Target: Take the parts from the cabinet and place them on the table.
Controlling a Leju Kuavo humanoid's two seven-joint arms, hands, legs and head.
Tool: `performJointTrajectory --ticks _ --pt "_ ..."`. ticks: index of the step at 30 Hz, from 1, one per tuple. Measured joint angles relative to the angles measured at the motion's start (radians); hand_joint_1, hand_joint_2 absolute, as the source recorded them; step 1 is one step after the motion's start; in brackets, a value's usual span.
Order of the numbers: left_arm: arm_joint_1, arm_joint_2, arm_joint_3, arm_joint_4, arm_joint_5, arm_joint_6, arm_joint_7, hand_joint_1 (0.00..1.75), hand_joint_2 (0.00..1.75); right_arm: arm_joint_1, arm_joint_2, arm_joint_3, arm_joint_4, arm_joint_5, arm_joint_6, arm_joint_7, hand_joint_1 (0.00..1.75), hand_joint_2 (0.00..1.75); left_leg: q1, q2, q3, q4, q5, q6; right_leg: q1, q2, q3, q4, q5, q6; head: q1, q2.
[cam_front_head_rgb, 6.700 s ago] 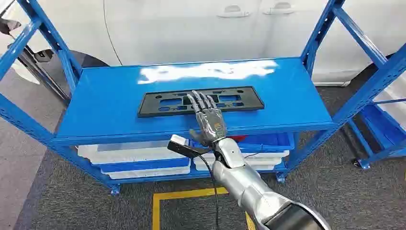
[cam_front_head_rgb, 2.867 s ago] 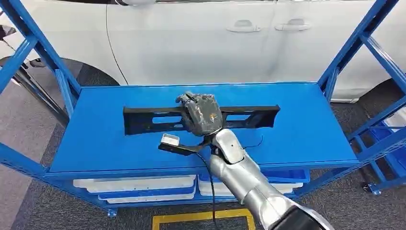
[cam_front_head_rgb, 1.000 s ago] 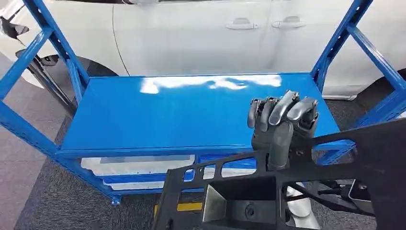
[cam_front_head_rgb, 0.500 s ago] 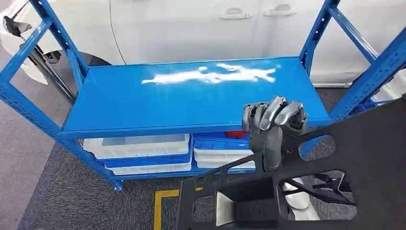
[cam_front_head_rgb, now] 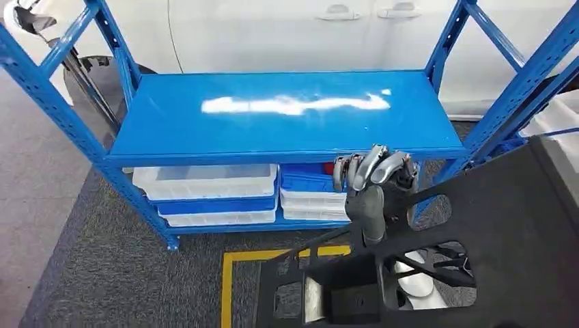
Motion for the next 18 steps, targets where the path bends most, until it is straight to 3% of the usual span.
performJointTrajectory --ticks 1,2,3,4,6,7,8,12,15,16,17,18 --pt "0.001 0.000 0.000 0.000 -0.001 0.001 0.000 0.00 1.75 0.000 -0.003 0.000 0.001 0.000 0.000 0.000 1.75 1.75 -0.001 0.000 -0.014 0.001 0.013 0.001 -0.001 0.000 -0.017 0.079 -0.054 0.004 -0.001 0.000" --pt "0.001 -0.002 0.000 0.000 -0.002 0.001 0.000 0.00 1.75 0.000 -0.005 0.000 0.003 0.001 0.000 -0.001 1.75 1.75 -0.002 0.001 -0.034 0.003 0.027 0.000 -0.002 0.000 -0.031 0.161 -0.084 0.007 0.000 0.000" --pt "0.002 -0.002 0.000 0.000 -0.006 0.001 0.000 0.00 1.75 0.000 -0.009 0.000 0.005 0.002 -0.003 -0.001 1.75 1.75 -0.002 0.001 -0.051 0.006 0.038 -0.002 -0.003 0.000 -0.032 0.205 -0.079 0.007 -0.001 0.000" --pt "0.002 -0.003 0.000 0.000 -0.008 0.001 0.000 0.00 1.75 -0.001 -0.012 0.000 0.006 0.004 -0.006 -0.001 1.75 1.75 -0.002 0.001 -0.070 0.010 0.048 -0.003 -0.004 0.000 -0.013 0.208 -0.048 0.007 0.000 0.000" --pt "0.001 -0.003 0.000 0.000 -0.010 0.000 0.000 0.00 1.75 -0.009 -0.015 0.001 0.006 0.009 -0.022 0.001 1.75 1.75 -0.002 0.001 -0.102 0.020 0.068 -0.008 -0.004 0.000 0.091 0.092 0.020 0.001 -0.001 0.000" --pt "0.001 -0.004 0.000 0.000 -0.012 -0.001 -0.001 0.00 1.75 -0.017 -0.016 0.002 0.006 0.010 -0.026 0.004 1.75 1.75 -0.002 0.001 -0.114 0.024 0.077 -0.013 -0.003 0.000 0.166 -0.005 0.019 -0.004 0.000 0.000" --pt "0.000 -0.004 0.000 0.000 -0.012 -0.002 -0.001 0.00 1.75 -0.020 -0.016 0.003 0.006 0.010 -0.027 0.005 1.75 1.75 -0.002 0.001 -0.115 0.027 0.079 -0.013 -0.003 0.001 0.189 -0.035 0.011 -0.007 -0.001 0.000" --pt "0.000 -0.004 0.000 0.000 -0.012 -0.002 -0.001 0.00 1.75 -0.020 -0.016 0.003 0.006 0.010 -0.027 0.005 1.75 1.75 -0.002 0.001 -0.115 0.027 0.079 -0.013 -0.003 0.001 0.189 -0.035 0.011 -0.007 -0.001 0.000" --pt "0.001 -0.004 0.000 0.000 -0.013 -0.003 -0.002 0.00 1.75 -0.025 -0.016 0.003 0.003 0.011 -0.029 0.008 1.75 1.75 -0.004 0.000 -0.120 0.028 0.082 -0.017 0.000 0.001 0.225 -0.086 -0.017 -0.010 -0.001 0.000" --pt "0.001 -0.004 0.000 0.000 -0.018 -0.006 -0.004 0.00 1.75 -0.031 -0.016 0.004 -0.001 0.014 -0.035 0.011 1.75 1.75 -0.006 -0.001 -0.124 0.030 0.089 -0.022 0.004 0.001 0.254 -0.149 -0.040 -0.015 -0.002 0.000" --pt "0.001 -0.004 0.000 0.000 -0.018 -0.008 -0.004 0.00 1.75 -0.031 -0.016 0.004 -0.003 0.015 -0.038 0.012 1.75 1.75 -0.006 -0.001 -0.122 0.026 0.093 -0.026 0.005 0.000 0.251 -0.140 -0.037 -0.017 -0.004 0.000" --pt "0.001 -0.003 0.000 0.000 -0.024 -0.011 -0.009 0.00 1.75 -0.039 -0.017 0.009 -0.015 0.024 -0.045 0.026 1.75 1.75 -0.002 -0.001 -0.123 0.016 0.112 -0.042 0.009 0.001 0.237 -0.144 -0.023 -0.036 0.004 0.000"
